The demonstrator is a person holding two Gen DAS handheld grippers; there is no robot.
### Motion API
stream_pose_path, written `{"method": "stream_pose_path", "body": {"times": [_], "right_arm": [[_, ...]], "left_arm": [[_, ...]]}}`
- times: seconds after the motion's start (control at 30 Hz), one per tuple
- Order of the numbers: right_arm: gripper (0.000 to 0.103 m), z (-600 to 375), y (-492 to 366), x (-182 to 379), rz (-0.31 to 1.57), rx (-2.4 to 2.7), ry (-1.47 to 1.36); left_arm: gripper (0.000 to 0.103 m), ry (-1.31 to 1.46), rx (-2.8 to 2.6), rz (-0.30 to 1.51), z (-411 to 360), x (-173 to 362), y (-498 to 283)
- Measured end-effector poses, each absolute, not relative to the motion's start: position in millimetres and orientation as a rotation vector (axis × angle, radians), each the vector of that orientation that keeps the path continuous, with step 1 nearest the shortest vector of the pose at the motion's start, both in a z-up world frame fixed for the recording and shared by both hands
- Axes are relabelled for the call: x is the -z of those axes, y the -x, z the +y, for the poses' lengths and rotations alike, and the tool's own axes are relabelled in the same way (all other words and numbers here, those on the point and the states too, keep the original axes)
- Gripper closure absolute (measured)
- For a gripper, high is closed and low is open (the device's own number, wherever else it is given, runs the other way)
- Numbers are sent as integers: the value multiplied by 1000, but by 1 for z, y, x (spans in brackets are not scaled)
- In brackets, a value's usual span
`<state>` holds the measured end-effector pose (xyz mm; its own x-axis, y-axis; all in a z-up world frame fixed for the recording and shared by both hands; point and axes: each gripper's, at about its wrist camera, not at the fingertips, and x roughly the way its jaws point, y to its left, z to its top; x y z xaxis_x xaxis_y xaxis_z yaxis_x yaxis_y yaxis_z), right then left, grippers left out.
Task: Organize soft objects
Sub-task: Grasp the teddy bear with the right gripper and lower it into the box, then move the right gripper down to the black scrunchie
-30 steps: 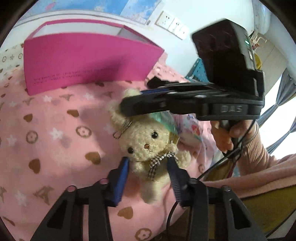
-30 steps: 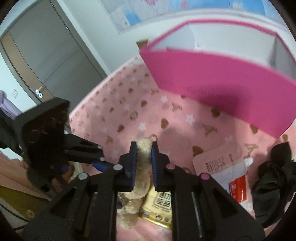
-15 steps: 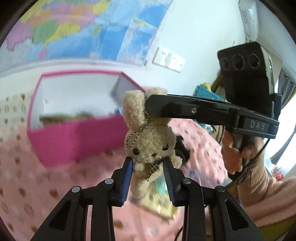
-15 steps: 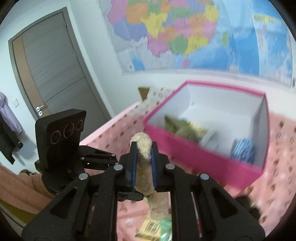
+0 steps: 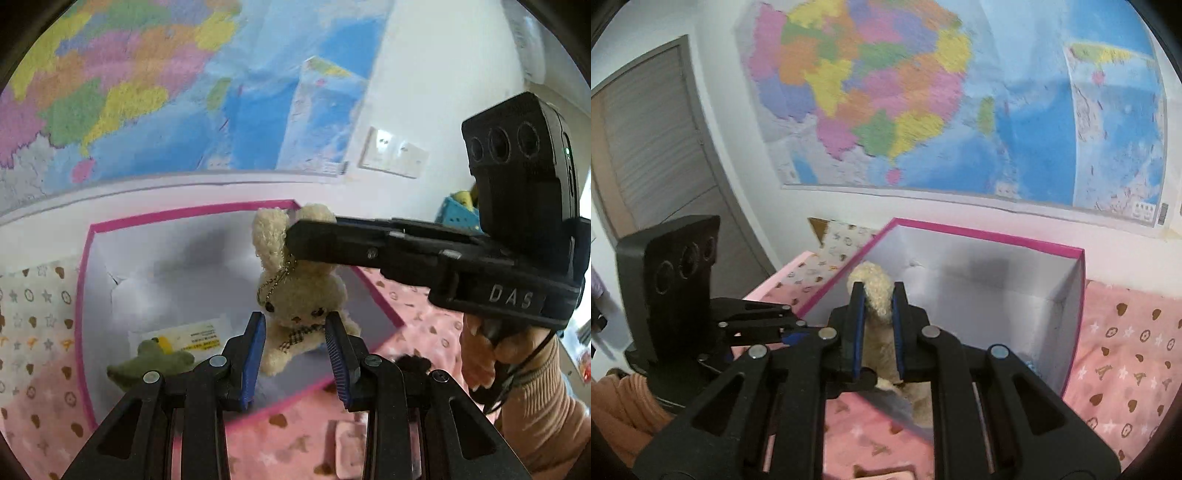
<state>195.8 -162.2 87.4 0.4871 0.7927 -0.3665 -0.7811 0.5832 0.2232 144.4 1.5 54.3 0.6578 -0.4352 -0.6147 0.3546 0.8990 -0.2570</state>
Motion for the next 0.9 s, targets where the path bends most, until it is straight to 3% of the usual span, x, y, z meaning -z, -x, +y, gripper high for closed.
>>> {"method": "stream_pose_path", "body": {"times": [0.2, 0.23, 0.27, 0.33, 0.63, 0.9], "right_arm": [[85, -153, -228, -60, 558, -915, -44], [80, -152, -233, -56, 574, -870, -39], [68, -150, -235, -53, 583, -823, -18], [51, -153, -233, -51, 570, -755, 0], [51, -219, -185, -54, 498, -785, -72], [48, -282, -145, -28, 531, -724, -117]], "left_arm": [[70, 145, 401, 802, 1, -30, -171], [70, 154, 388, 815, 1, -25, -175], [70, 158, 377, 821, 2, -23, -177], [58, 160, 326, 835, 4, -18, -182], [48, 181, 336, 738, 9, -35, -154], [41, 79, 531, 719, -38, -41, -105]]}}
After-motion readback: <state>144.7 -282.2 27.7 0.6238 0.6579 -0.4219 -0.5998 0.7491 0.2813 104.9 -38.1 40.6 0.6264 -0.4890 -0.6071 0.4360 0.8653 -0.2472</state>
